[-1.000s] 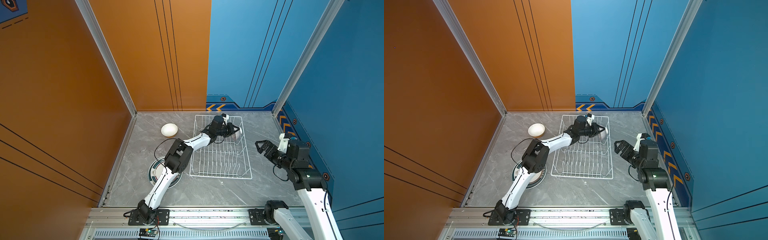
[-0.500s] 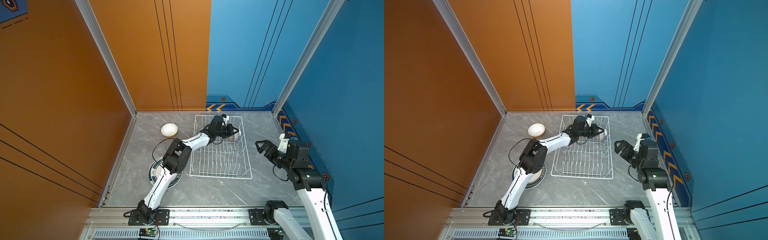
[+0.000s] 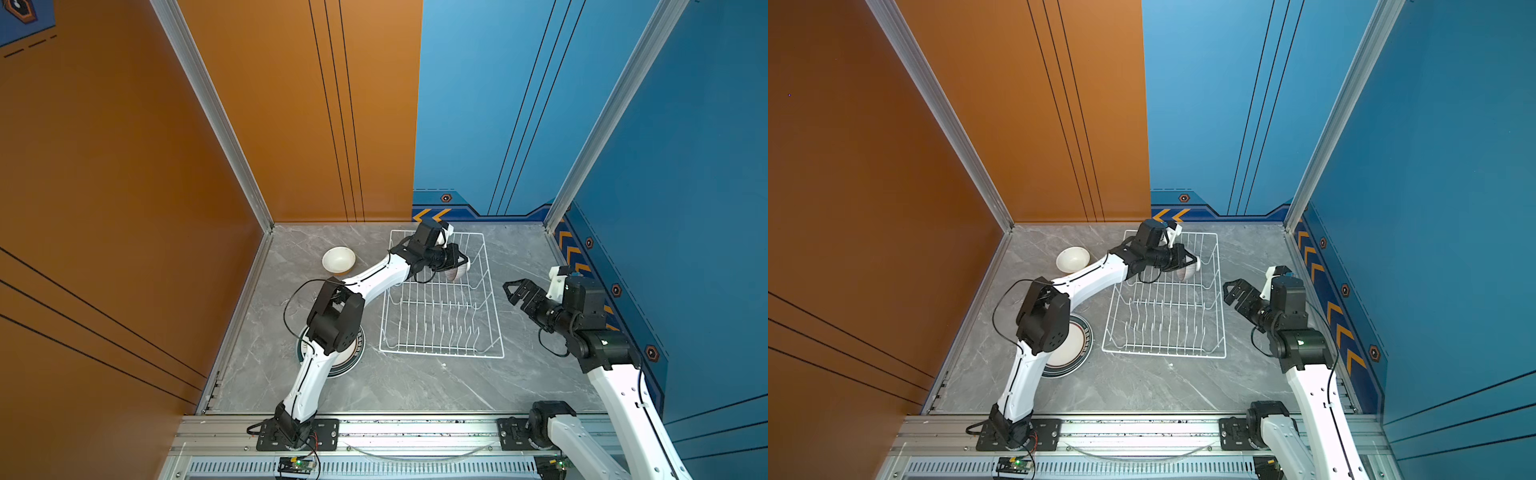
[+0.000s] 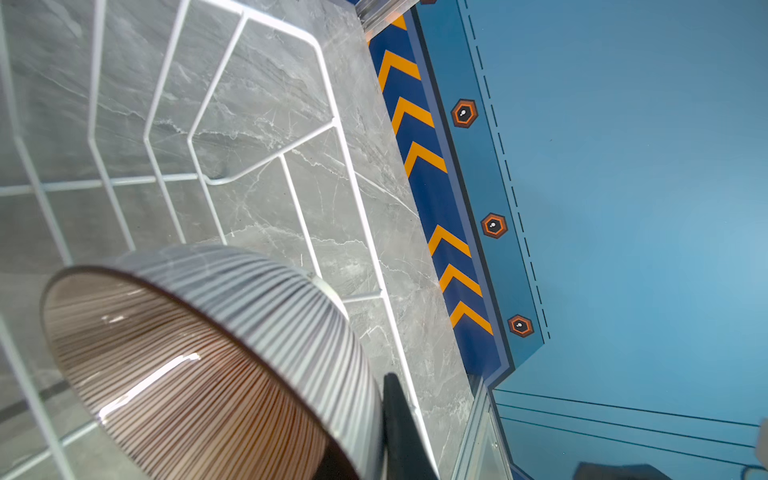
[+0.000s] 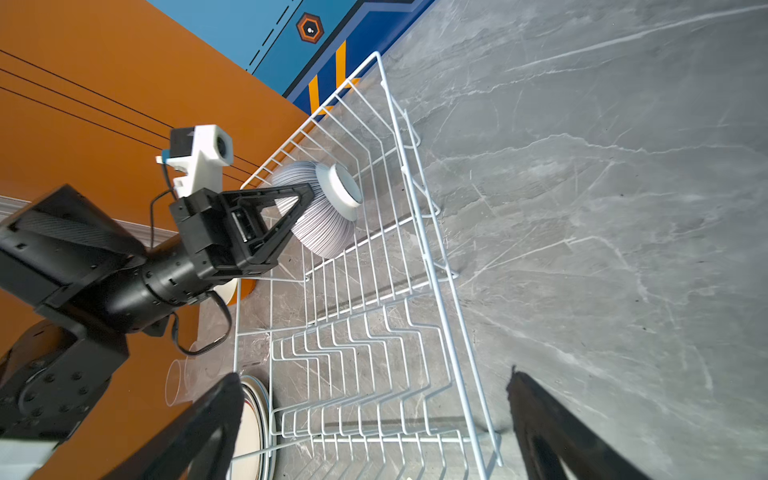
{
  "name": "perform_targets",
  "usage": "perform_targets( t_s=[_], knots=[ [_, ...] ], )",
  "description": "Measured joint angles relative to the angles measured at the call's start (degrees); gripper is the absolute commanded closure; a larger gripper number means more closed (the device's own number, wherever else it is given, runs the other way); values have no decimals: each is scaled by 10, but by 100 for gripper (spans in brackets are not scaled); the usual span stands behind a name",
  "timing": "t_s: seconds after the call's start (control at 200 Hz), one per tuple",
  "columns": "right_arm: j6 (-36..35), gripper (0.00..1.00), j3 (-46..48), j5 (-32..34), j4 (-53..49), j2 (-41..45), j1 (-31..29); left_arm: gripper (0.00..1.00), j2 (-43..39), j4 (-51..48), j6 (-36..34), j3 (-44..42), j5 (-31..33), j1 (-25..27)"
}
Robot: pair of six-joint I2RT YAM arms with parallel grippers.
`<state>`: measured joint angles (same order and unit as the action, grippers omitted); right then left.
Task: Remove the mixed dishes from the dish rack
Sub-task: 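Lift the striped bowl out of the rack and carry it toward the orange bowl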
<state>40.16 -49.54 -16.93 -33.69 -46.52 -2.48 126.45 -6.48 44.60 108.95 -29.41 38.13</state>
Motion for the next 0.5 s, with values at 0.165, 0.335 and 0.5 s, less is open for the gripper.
perform_targets(
  t_s=[0.165,0.335,0.5],
  knots=[
    [7,0,0,6,29,-27,-34,100,-54,-28,-32,-13,14,-6],
    [10,0,0,18,50,-51,-62,100,-89,-72,-63,-22,33,-17],
    [13,0,-7,34,59,-77,-85,100,-123,-130,-102,-32,67,-33]
  ],
)
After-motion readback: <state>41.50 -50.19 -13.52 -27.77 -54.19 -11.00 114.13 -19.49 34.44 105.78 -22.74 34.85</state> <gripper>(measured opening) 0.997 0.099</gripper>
